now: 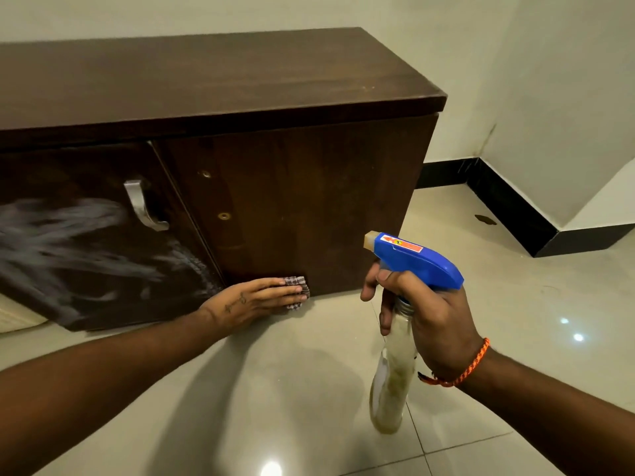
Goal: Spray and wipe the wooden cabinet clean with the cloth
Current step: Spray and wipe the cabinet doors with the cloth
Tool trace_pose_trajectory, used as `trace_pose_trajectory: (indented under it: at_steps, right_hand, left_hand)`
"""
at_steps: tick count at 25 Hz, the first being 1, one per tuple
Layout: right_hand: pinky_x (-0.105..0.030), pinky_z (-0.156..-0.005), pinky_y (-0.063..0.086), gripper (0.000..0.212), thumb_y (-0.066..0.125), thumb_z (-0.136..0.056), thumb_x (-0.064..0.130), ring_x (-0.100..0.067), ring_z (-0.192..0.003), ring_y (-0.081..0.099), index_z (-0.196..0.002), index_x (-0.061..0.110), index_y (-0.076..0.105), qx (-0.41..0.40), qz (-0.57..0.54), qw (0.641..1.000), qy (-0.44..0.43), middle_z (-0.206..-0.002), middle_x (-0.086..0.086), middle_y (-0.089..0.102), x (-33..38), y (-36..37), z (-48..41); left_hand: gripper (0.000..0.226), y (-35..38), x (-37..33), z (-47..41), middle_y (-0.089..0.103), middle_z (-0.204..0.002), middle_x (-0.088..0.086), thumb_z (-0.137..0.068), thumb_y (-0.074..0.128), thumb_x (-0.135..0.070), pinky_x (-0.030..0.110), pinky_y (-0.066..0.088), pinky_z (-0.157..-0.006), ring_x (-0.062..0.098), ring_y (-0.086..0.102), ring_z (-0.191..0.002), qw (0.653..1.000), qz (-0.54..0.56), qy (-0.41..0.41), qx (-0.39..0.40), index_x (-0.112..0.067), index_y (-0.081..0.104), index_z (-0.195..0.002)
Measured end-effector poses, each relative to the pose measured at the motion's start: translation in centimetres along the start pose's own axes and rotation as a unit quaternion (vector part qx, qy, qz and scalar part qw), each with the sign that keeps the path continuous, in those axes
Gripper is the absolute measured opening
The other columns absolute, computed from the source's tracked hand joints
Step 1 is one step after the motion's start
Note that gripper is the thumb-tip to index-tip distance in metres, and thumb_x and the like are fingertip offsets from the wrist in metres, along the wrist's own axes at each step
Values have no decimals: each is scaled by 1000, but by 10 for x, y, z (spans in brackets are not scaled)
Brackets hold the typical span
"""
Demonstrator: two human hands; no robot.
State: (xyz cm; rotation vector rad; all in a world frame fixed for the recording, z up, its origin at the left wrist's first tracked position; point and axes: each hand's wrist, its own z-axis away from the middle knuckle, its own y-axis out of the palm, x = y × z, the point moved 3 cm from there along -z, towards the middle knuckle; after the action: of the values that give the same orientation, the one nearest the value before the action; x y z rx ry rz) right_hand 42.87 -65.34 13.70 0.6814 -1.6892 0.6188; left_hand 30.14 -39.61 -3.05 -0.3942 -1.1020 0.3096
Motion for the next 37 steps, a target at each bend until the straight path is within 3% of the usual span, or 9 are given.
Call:
trace_pose_trajectory:
  at_steps: [4, 7, 10, 16, 24, 29, 32, 34, 37]
  right_hand:
    - [-33, -45, 51, 28, 55, -80, 38, -29, -43, 55, -77, 14, 68, 14, -9, 1000, 3, -74, -15, 67, 8, 2, 5]
    - [-30, -44, 50, 31, 56, -79, 40, -25, -43, 56, -79, 11, 69, 18, -14, 1000, -2, -73, -14, 68, 19, 5, 8]
    - [-30, -44, 50, 32, 56, -78, 41, -25, -44, 56, -77, 11, 68, 15, -19, 1000, -7, -73, -15, 67, 30, 2, 12]
    - [-31, -44, 51, 32, 56, -76, 43, -24, -43, 56, -76, 13, 69, 9, -14, 1000, -5, -72, -15, 67, 35, -14, 20]
    - [-39, -43, 51, 25, 55, -78, 39, -30, -43, 54, -77, 19, 70, -21, -15, 1000, -13, -75, -17, 67, 20, -32, 12]
    - [-44, -45, 50, 27, 53, -78, 39, -37, -43, 54, -77, 16, 68, -26, -12, 1000, -9, -76, -17, 68, 10, -38, 14]
    - [-39, -45, 51, 25, 54, -80, 35, -38, -43, 53, -77, 15, 67, -21, -11, 1000, -12, -74, -17, 68, 1, -37, 10]
    - [-42, -44, 49, 22, 56, -82, 30, -38, -42, 52, -76, 12, 67, -17, -20, 1000, -7, -74, -19, 67, -7, -37, 10]
    - [-42, -47, 51, 25, 54, -79, 36, -36, -42, 53, -76, 16, 69, -3, -22, 1000, 10, -75, -17, 68, -17, -38, 9]
  left_hand:
    - [77, -42, 75, 33, -47, -157, 8, -102, 25, -25, 54, -34, -111, 32, -47, -141, 996, 25, -71, -47, -18, -32, -153]
    - [79, -78, 153, 75, -24, -169, 3, -100, 34, -22, 48, -17, -124, 27, -23, -155, 979, 32, -138, -147, -22, -16, -161]
    - [71, -102, 206, 104, -16, -171, 3, -103, 29, -20, 48, -5, -128, 29, -14, -157, 965, -6, -193, -177, -23, -10, -163]
    - [59, -123, 202, 80, -4, -172, 9, -110, 24, -29, 50, 5, -128, 36, -2, -157, 944, 23, -235, -230, -20, 4, -164]
    - [65, -178, 188, -67, -2, -171, 13, -109, 31, -26, 47, 5, -128, 35, 2, -157, 928, 15, -226, -297, -16, -1, -164]
    - [70, -149, 123, -106, -15, -169, 16, -104, 33, -27, 52, -9, -125, 38, -12, -156, 969, -6, -138, -206, -17, -5, -163]
    - [73, -117, 64, -108, -23, -167, 15, -107, 29, -34, 55, -16, -116, 36, -15, -155, 992, -70, -30, -100, -12, -25, -151]
    - [75, -97, 35, -101, -35, -160, 18, -107, 29, -35, 55, -19, -112, 33, -19, -154, 994, -70, -5, -78, -6, -29, -146]
    - [81, -71, 19, -84, -33, -163, 13, -106, 32, -29, 51, -16, -116, 29, -23, -153, 996, -45, 6, -72, -6, -31, -150]
